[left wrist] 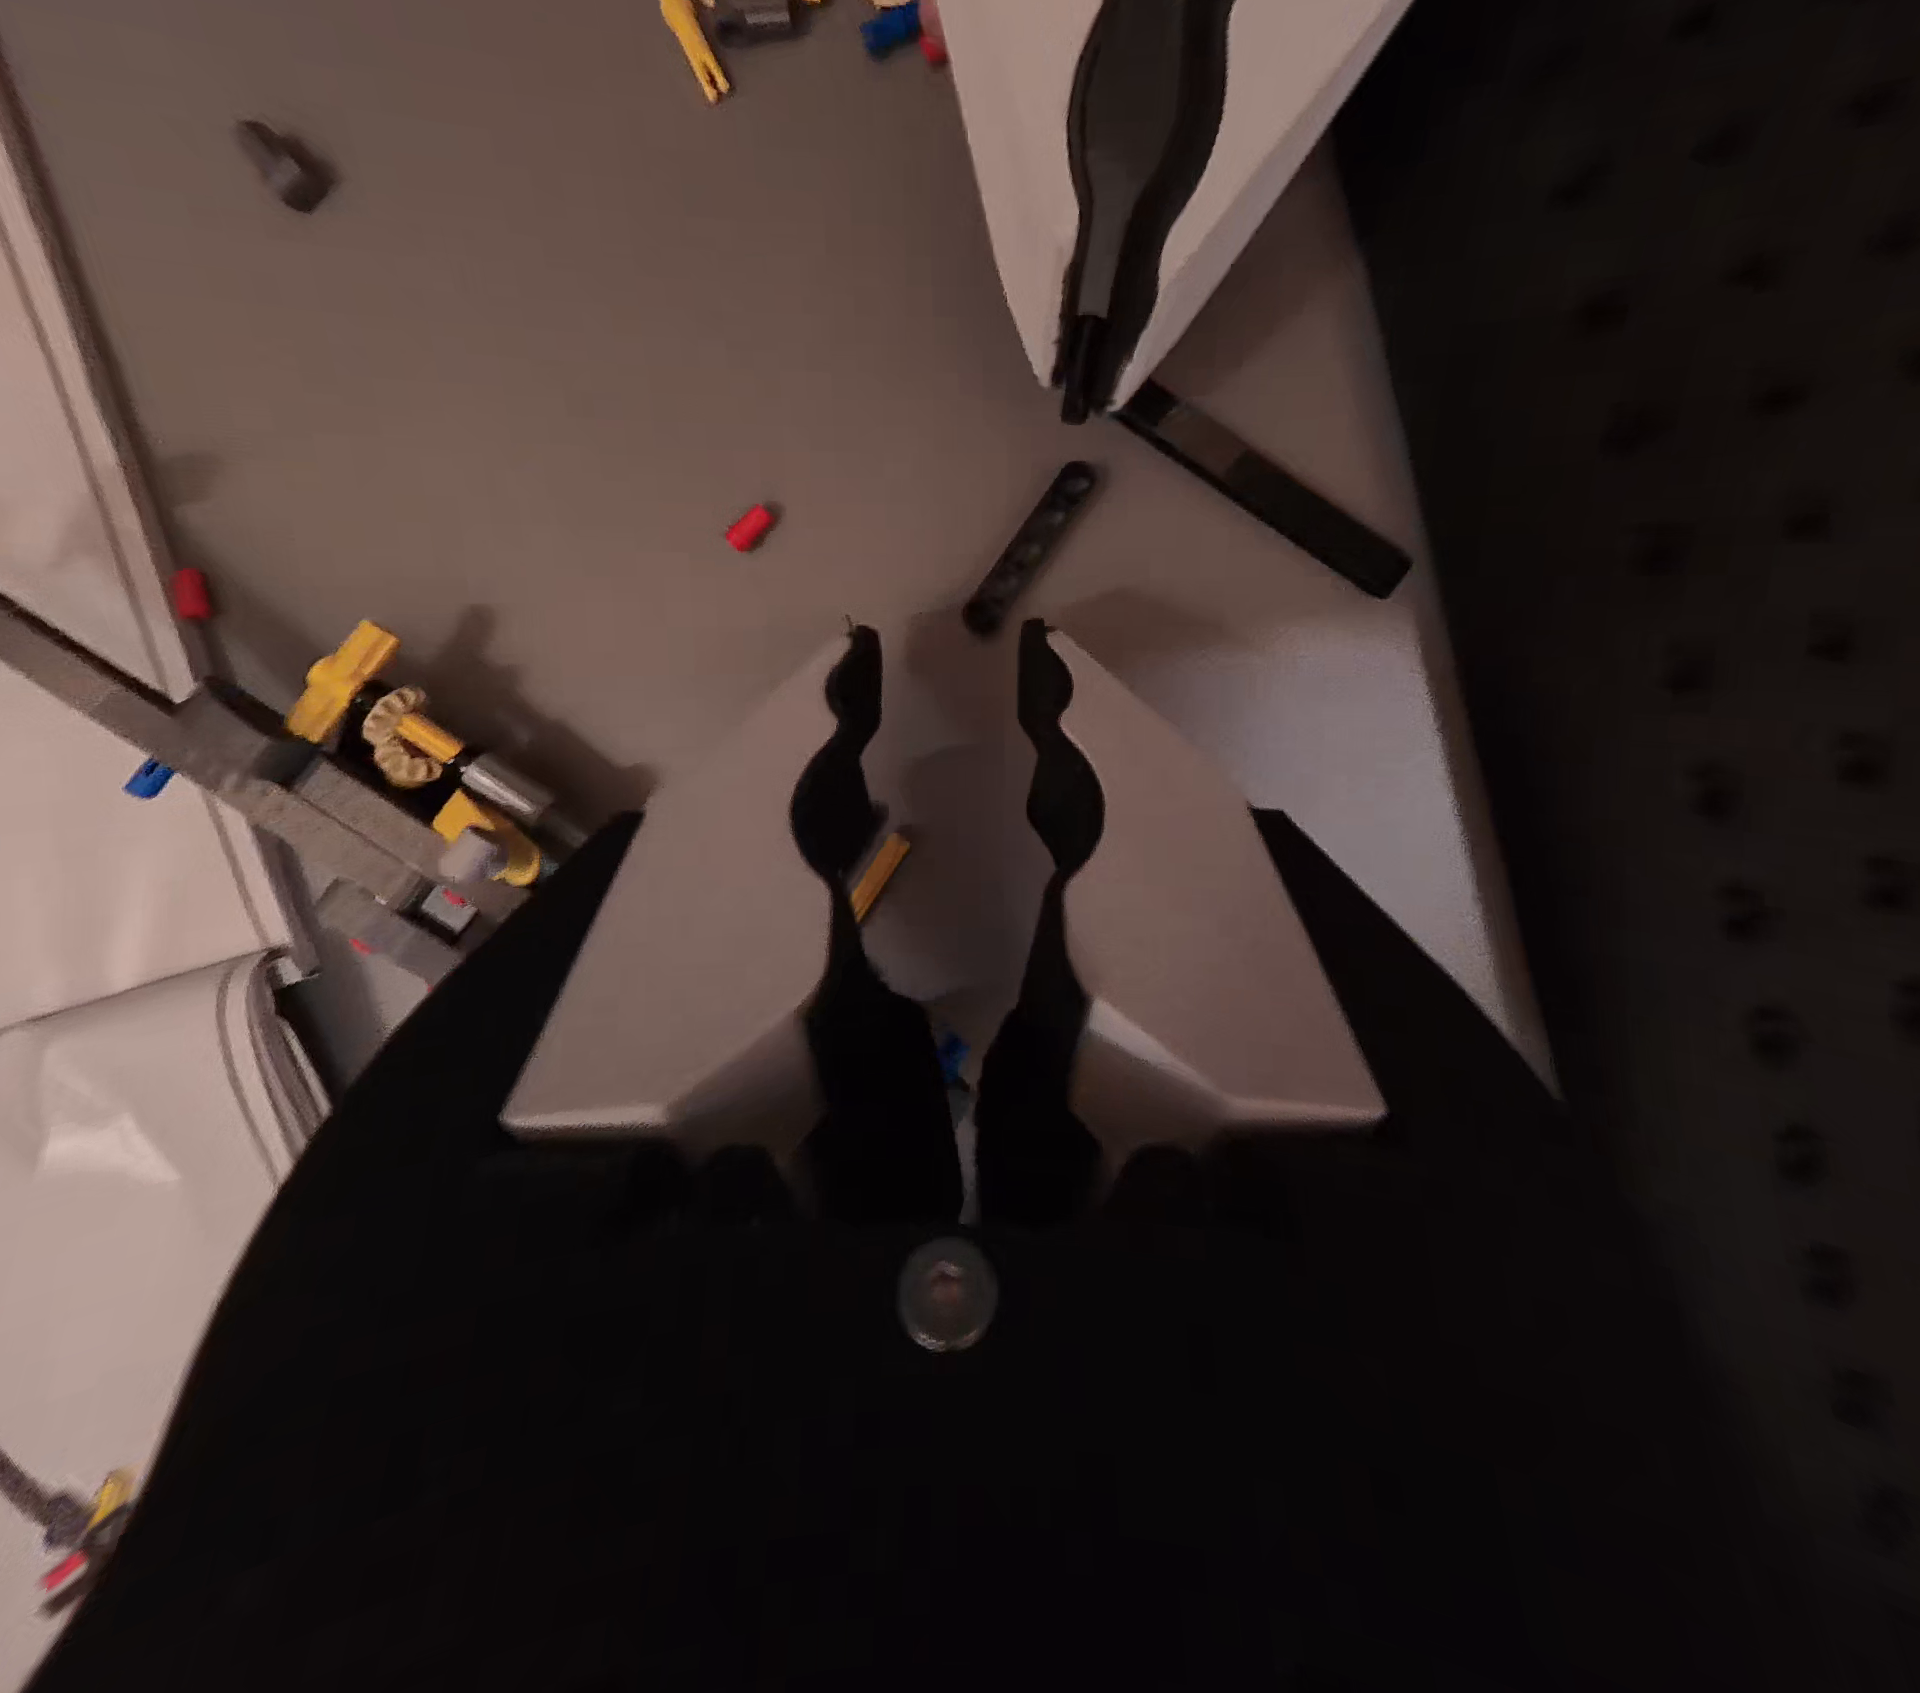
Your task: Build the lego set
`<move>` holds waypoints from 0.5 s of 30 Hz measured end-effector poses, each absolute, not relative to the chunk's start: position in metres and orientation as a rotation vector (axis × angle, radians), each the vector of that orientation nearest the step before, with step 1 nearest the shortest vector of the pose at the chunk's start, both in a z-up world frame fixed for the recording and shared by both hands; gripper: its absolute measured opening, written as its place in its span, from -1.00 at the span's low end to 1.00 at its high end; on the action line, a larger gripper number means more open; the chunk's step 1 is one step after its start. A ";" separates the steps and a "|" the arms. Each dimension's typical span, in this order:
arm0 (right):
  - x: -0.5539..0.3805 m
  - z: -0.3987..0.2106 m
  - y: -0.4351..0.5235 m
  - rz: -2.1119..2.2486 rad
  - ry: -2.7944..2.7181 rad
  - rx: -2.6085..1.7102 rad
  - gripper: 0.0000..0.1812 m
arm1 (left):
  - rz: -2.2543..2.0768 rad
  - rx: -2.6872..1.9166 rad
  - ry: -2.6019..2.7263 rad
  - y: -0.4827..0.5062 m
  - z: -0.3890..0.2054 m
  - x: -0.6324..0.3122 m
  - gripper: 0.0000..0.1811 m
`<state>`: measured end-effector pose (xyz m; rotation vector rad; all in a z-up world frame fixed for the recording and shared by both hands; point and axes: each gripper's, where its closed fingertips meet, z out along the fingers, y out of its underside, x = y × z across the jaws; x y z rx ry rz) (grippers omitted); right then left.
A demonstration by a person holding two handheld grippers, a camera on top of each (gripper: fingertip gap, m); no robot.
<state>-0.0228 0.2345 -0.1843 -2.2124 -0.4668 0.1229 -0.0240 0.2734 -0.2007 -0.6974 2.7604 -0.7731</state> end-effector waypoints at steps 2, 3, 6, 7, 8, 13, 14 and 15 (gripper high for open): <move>-0.026 -0.189 0.236 0.115 -0.486 -2.230 -0.96 | -0.786 -0.682 2.809 0.269 -0.206 -0.026 -0.73; -0.027 -0.190 0.237 0.117 -0.486 -2.236 -0.96 | -0.772 -0.670 2.824 0.267 -0.210 -0.027 -0.72; -0.028 -0.199 0.239 0.119 -0.488 -2.274 -0.96 | -0.778 -0.646 2.845 0.262 -0.212 -0.028 -0.84; -0.025 -0.206 0.237 0.094 -0.499 -2.306 -0.94 | -0.783 -0.650 2.844 0.261 -0.213 -0.028 -0.90; -0.025 -0.203 0.239 0.085 -0.495 -2.284 -0.95 | -0.793 -0.655 2.835 0.261 -0.213 -0.027 -0.90; -0.020 -0.205 0.238 0.078 -0.485 -2.299 -0.95 | -0.913 -0.681 2.777 0.258 -0.204 -0.033 -0.94; -0.020 -0.205 0.238 0.091 -0.484 -2.299 -0.95 | -0.964 -0.682 2.743 0.257 -0.198 -0.033 -0.94; -0.022 -0.205 0.240 0.095 -0.492 -2.284 -0.95 | -1.021 -0.701 2.711 0.255 -0.191 -0.033 -0.94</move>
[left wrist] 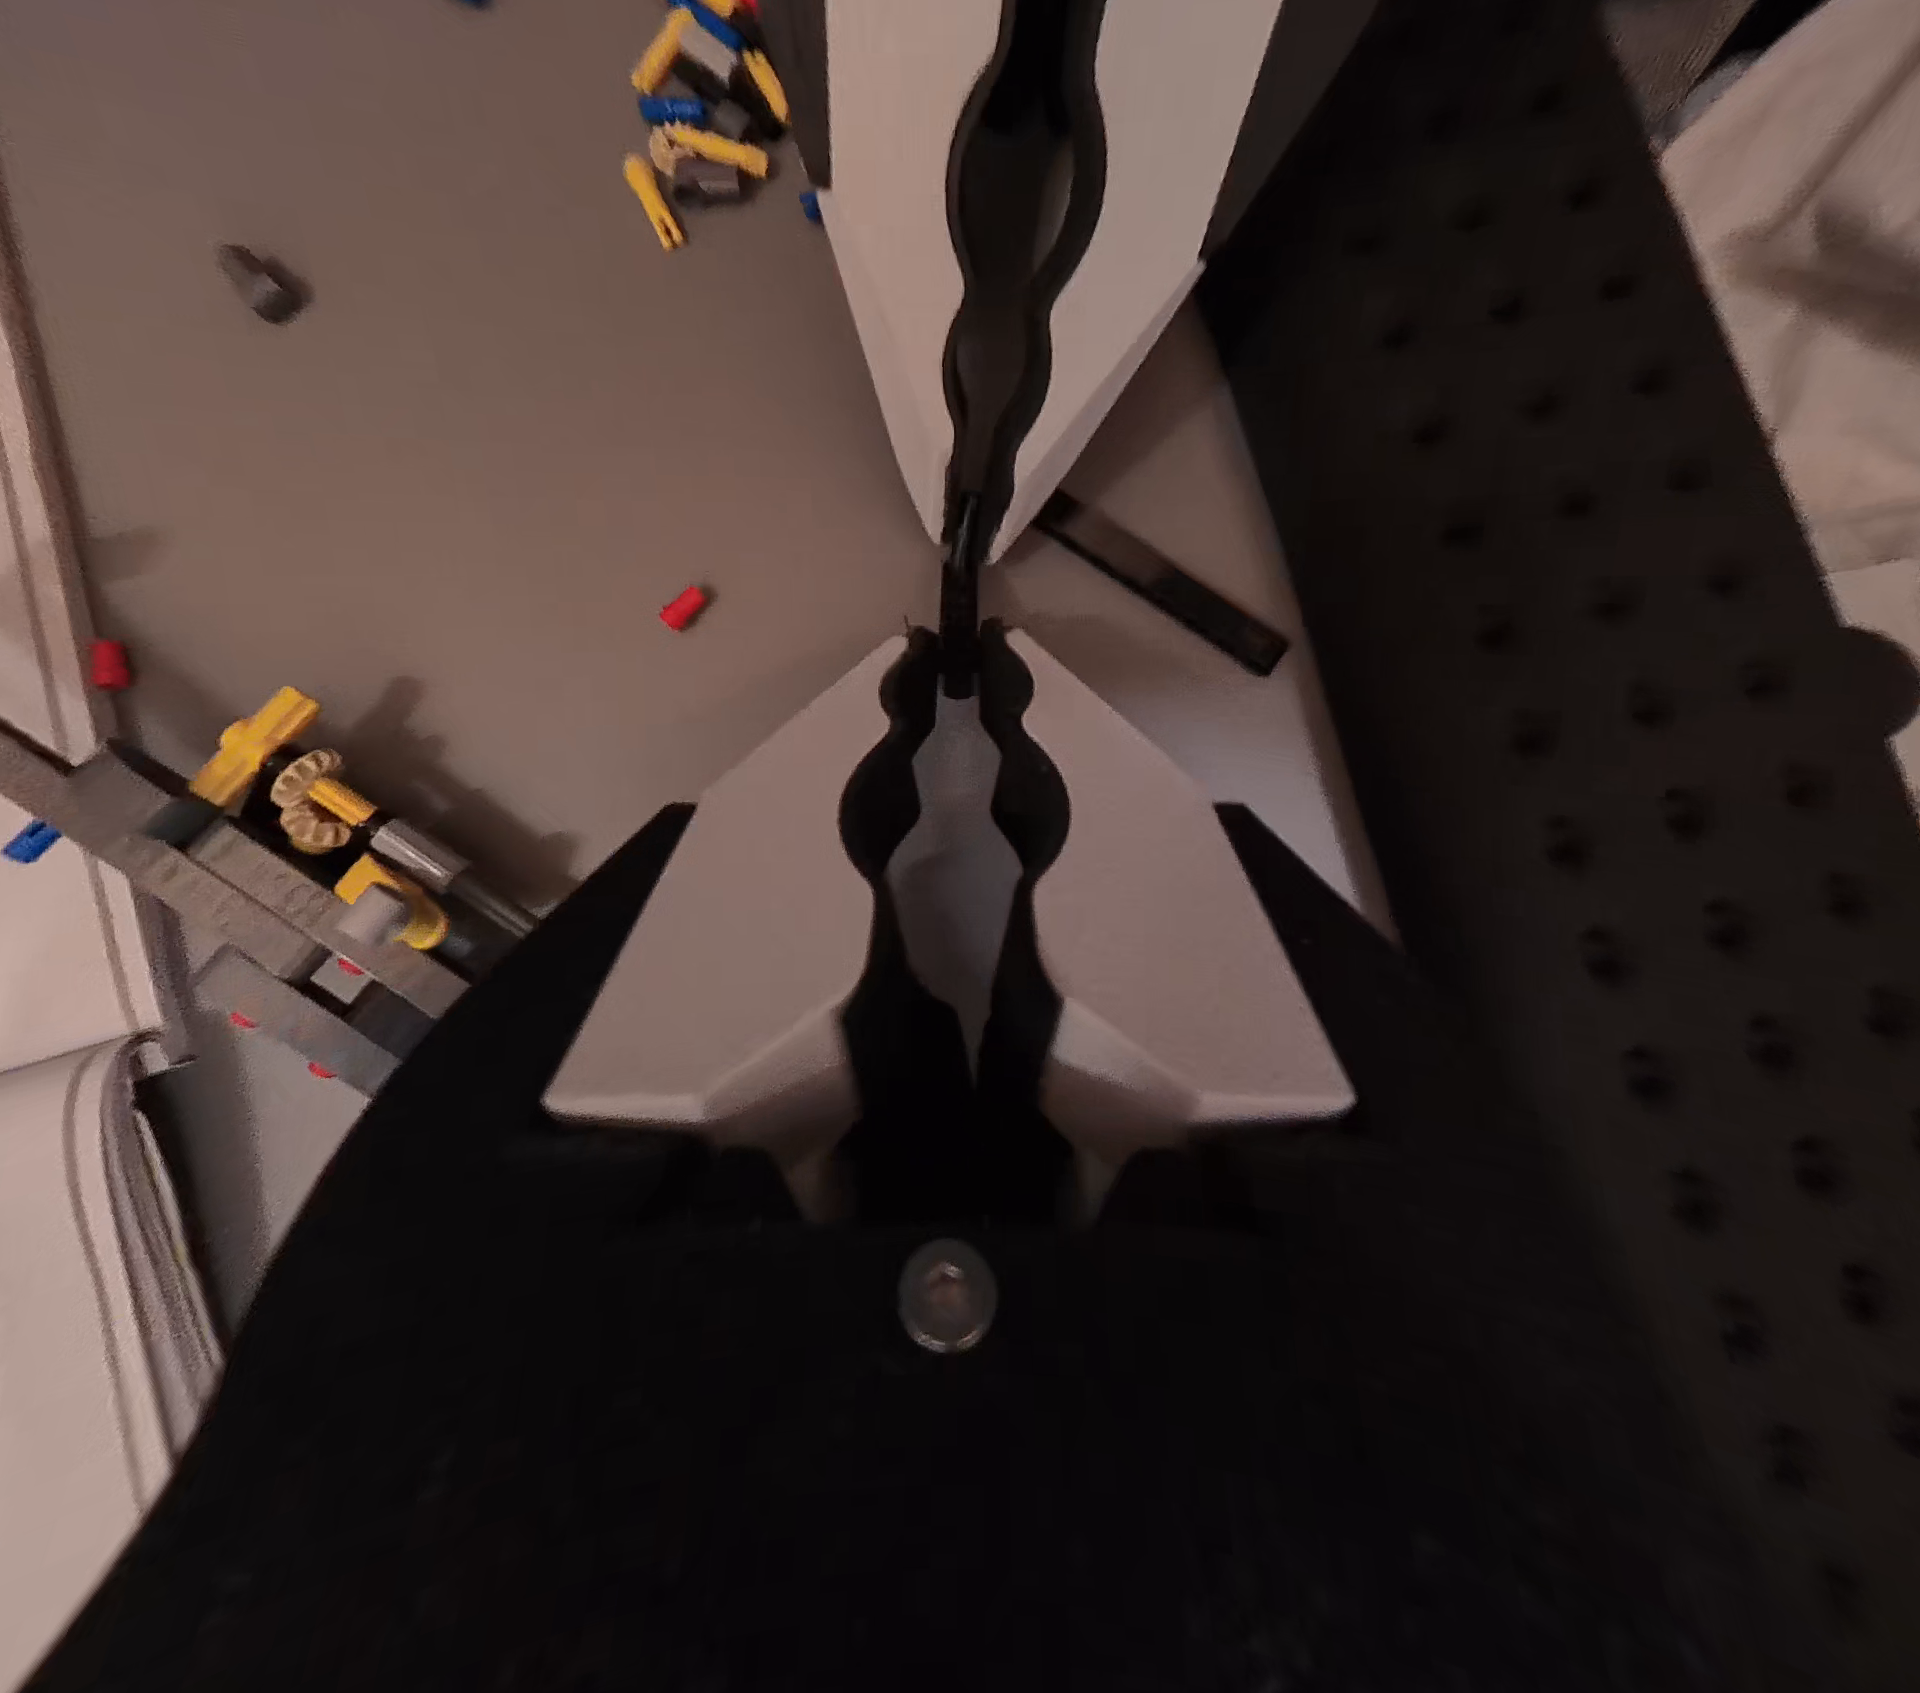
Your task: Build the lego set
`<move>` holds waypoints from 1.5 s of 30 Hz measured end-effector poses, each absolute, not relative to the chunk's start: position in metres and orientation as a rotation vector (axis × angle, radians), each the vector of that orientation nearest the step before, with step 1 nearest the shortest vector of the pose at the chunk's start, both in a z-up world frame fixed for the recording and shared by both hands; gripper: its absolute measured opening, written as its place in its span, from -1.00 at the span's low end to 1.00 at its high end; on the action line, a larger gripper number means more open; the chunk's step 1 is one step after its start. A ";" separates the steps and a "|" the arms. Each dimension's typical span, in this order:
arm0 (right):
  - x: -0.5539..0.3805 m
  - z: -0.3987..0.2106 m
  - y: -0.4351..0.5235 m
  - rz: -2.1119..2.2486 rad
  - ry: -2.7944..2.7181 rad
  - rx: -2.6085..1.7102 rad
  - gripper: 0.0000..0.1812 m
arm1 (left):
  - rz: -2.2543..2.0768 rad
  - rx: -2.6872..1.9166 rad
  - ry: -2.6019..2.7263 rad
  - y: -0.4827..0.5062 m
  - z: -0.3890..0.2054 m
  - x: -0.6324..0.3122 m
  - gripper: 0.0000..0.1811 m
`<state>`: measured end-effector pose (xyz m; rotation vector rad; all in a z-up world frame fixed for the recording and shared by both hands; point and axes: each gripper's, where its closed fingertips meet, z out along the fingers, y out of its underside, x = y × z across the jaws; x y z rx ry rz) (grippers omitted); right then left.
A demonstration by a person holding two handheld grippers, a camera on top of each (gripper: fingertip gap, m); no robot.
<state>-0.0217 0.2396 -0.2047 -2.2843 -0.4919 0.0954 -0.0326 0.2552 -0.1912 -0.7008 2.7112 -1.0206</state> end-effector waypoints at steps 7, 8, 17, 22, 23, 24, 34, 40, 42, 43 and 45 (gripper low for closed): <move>-0.025 -0.204 0.245 0.115 -0.503 -2.245 -0.95 | -1.193 -0.807 2.631 0.250 -0.183 -0.031 -0.93; -0.025 -0.204 0.245 0.117 -0.505 -2.236 -0.95 | -1.220 -0.811 2.623 0.248 -0.182 -0.031 -0.93; -0.025 -0.203 0.245 0.120 -0.503 -2.203 -0.95 | -1.003 -0.746 2.671 0.249 -0.210 -0.029 -0.95; -0.025 -0.196 0.244 0.156 -0.479 -2.159 -0.95 | -1.068 -0.734 2.636 0.246 -0.204 -0.030 -0.94; -0.025 -0.188 0.243 0.164 -0.478 -2.119 -0.96 | -1.115 -0.720 2.602 0.245 -0.198 -0.030 -0.94; -0.025 -0.180 0.242 0.182 -0.462 -2.079 -0.96 | -1.174 -0.712 2.562 0.243 -0.189 -0.031 -0.94; -0.032 -0.143 0.240 0.105 -0.508 -1.990 -0.96 | -1.312 -0.606 2.319 0.241 -0.152 -0.035 -0.94; -0.034 -0.145 0.240 0.092 -0.530 -2.010 -0.96 | -1.255 -0.568 2.341 0.239 -0.159 -0.036 -0.94; -0.035 -0.147 0.241 0.094 -0.534 -2.017 -0.96 | -1.231 -0.560 2.346 0.239 -0.160 -0.036 -0.94; -0.036 -0.148 0.240 0.106 -0.540 -2.023 -0.96 | -1.227 -0.557 2.351 0.238 -0.161 -0.036 -0.94; -0.034 -0.146 0.241 0.084 -0.531 -2.013 -0.96 | -1.216 -0.552 2.350 0.238 -0.161 -0.036 -0.94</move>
